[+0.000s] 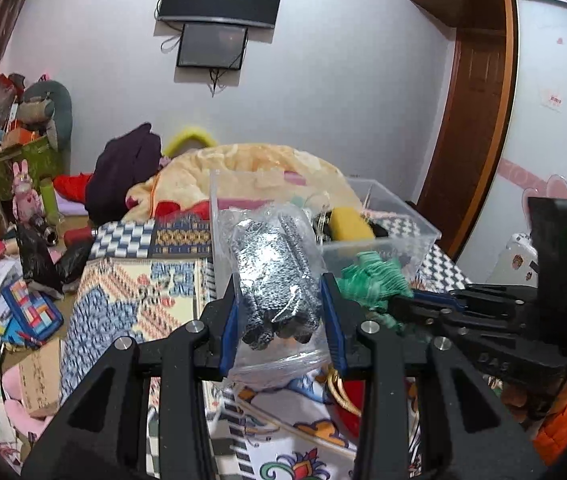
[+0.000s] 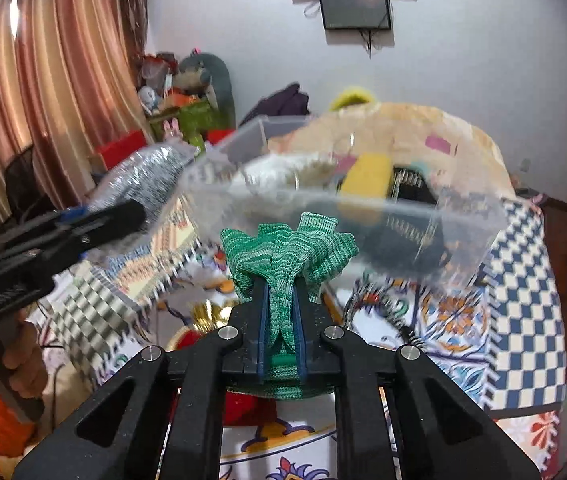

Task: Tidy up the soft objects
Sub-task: 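Carry the gloves and mesh bag over the clear box and open both grippers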

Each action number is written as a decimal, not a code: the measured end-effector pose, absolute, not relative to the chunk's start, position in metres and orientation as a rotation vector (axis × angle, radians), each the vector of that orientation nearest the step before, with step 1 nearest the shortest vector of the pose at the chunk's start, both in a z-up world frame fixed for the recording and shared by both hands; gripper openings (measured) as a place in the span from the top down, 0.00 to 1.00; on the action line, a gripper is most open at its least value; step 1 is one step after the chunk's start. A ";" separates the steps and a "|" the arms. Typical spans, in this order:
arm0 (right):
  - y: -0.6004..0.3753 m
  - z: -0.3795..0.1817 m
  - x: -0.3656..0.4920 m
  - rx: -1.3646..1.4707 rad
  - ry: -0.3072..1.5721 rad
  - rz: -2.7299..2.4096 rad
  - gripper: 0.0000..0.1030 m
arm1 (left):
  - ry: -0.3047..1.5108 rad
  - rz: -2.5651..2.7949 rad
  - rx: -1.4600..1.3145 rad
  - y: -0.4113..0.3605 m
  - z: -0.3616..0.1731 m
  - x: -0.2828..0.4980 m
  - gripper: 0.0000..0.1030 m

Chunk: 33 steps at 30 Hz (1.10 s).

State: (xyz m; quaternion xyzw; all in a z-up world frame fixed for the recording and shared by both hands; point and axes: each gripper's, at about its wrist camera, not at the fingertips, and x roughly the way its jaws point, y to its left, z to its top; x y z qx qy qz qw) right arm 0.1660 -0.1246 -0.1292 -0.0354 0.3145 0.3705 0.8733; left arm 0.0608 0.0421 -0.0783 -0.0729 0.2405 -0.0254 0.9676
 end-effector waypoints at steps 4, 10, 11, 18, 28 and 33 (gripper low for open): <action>-0.140 -0.105 0.163 -0.037 0.587 0.761 0.90 | 0.454 -0.053 -0.149 0.042 -0.063 0.071 0.64; -0.159 -0.074 0.168 -0.032 0.476 0.679 0.90 | 0.443 -0.078 -0.182 0.044 -0.045 0.104 0.64; -0.161 -0.070 0.171 -0.031 0.462 0.664 0.90 | 0.444 -0.079 -0.180 0.043 -0.043 0.108 0.64; -0.156 -0.064 0.202 -0.043 0.447 0.577 0.90 | 0.452 -0.077 -0.105 0.020 -0.035 0.144 0.64; -0.142 -0.084 0.238 -0.097 0.504 0.510 0.90 | 0.553 -0.064 -0.050 -0.002 -0.055 0.198 0.64; -0.140 -0.099 0.251 -0.117 0.561 0.506 0.90 | 0.635 -0.067 -0.069 0.005 -0.074 0.220 0.64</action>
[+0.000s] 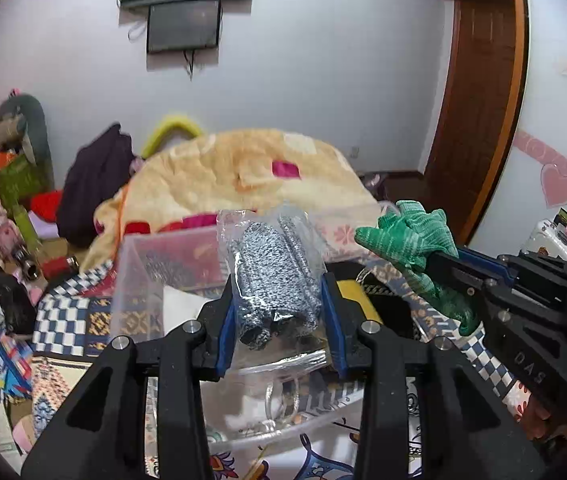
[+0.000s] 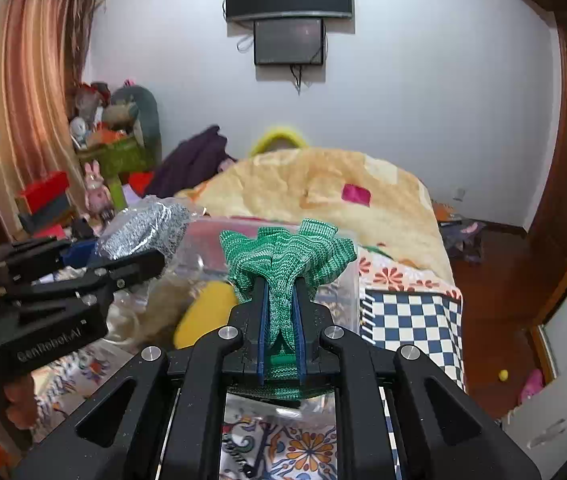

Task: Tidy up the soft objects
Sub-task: 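Carry the gloves and mesh bag over the clear box and open both grippers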

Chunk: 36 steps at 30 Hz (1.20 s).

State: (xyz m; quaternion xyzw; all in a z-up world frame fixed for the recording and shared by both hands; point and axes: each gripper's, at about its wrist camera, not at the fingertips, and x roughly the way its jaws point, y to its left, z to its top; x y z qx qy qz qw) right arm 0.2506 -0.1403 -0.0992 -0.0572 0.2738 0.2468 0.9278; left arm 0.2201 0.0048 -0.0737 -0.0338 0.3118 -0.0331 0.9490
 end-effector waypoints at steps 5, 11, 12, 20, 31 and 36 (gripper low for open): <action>-0.134 -0.111 0.260 -0.134 0.630 0.502 0.90 | 0.664 -0.057 -0.051 0.002 -0.083 0.229 0.63; -0.134 -0.111 0.263 -0.143 0.671 0.498 0.82 | 0.657 -0.039 -0.053 0.003 -0.084 0.226 0.38; -0.134 -0.110 0.264 -0.145 0.672 0.500 0.80 | 0.644 -0.036 -0.051 0.003 -0.082 0.223 0.35; -0.142 -0.099 0.253 -0.132 0.643 0.497 0.39 | 0.590 -0.046 -0.053 0.006 -0.062 0.203 0.16; -0.160 -0.079 0.223 -0.119 0.549 0.507 0.20 | 0.510 -0.041 -0.072 0.023 -0.038 0.154 0.01; -0.158 -0.093 0.213 -0.121 0.578 0.539 0.20 | 0.538 -0.055 -0.075 0.028 -0.048 0.137 0.01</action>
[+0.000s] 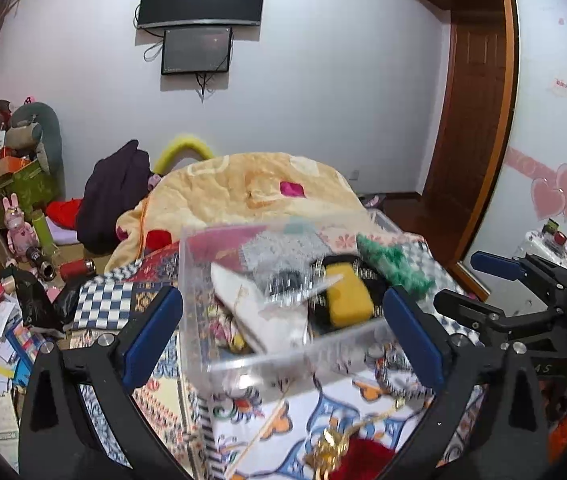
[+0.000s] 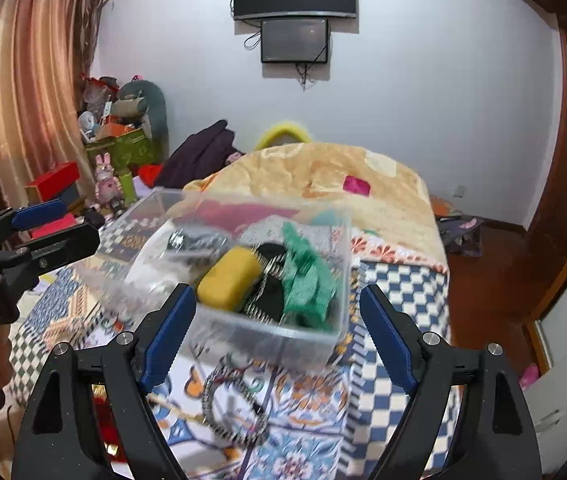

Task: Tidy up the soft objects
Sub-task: 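Carry the gloves and mesh bag over the clear box and open both grippers, then grasp the black-and-white braided cord with the right gripper while the left gripper grasps the red velvet pouch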

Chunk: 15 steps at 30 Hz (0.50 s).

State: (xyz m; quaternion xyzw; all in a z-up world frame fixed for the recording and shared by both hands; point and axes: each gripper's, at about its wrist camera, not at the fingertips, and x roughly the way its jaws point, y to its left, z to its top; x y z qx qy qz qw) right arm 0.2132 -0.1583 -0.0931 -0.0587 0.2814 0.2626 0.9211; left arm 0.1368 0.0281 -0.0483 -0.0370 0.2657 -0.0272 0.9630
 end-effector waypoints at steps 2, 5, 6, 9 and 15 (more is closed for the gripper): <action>-0.155 -0.103 0.210 -0.131 0.595 0.545 0.20 | 0.554 -0.057 -0.069 0.028 -0.056 0.132 0.01; -0.152 -0.119 0.205 -0.143 0.634 0.554 0.20 | 0.590 -0.069 -0.065 0.028 -0.070 0.125 0.01; -0.151 -0.124 0.204 -0.147 0.647 0.559 0.20 | 0.604 -0.073 -0.066 0.028 -0.075 0.124 0.01; -0.149 -0.139 0.200 -0.156 0.689 0.570 0.21 | 0.645 -0.094 -0.071 0.027 -0.090 0.119 0.01; -0.145 -0.161 0.204 -0.158 0.778 0.583 0.28 | 0.715 -0.119 -0.065 0.020 -0.119 0.109 0.01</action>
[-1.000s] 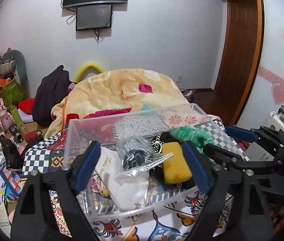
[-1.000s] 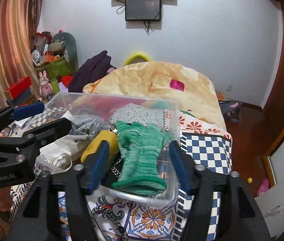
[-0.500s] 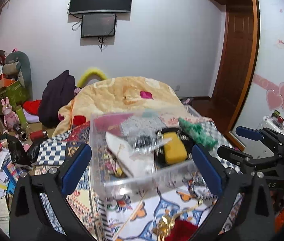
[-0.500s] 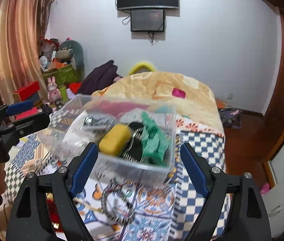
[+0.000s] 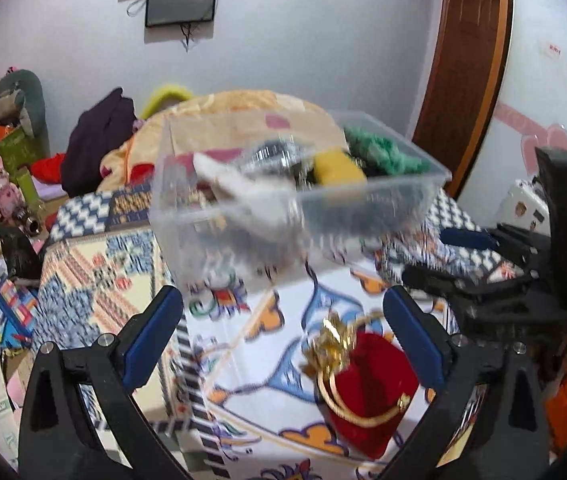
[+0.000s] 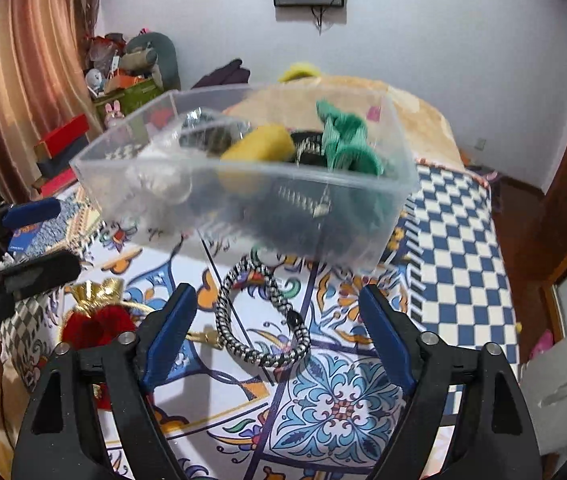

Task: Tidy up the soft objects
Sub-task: 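Grasp the black-and-white braided cord with the right gripper while the left gripper grasps the red velvet pouch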

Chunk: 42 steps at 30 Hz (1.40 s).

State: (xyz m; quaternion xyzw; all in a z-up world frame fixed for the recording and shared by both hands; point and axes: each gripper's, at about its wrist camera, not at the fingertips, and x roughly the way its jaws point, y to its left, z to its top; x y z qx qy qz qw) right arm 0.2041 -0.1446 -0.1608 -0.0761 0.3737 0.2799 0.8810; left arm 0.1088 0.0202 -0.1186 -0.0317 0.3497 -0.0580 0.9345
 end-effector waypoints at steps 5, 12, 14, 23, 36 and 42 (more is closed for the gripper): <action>-0.136 -0.170 0.206 -0.187 0.821 0.594 0.43 | 0.747 -0.132 -0.035 0.012 -0.134 0.103 0.01; -0.135 -0.168 0.199 -0.228 0.789 0.581 0.64 | 0.734 -0.138 0.005 0.001 -0.142 0.095 0.13; -0.139 -0.168 0.199 -0.222 0.786 0.574 0.72 | 0.748 -0.153 0.009 -0.001 -0.144 0.095 0.27; -0.159 -0.166 0.198 -0.173 0.779 0.569 0.86 | 0.770 -0.193 0.006 -0.006 -0.151 0.094 0.76; -0.170 -0.133 0.180 -0.159 0.686 0.617 0.86 | 0.627 -0.120 0.007 0.015 -0.107 0.090 0.80; -0.161 -0.107 0.182 -0.140 0.615 0.630 0.86 | 0.551 -0.086 0.001 0.025 -0.077 0.095 0.80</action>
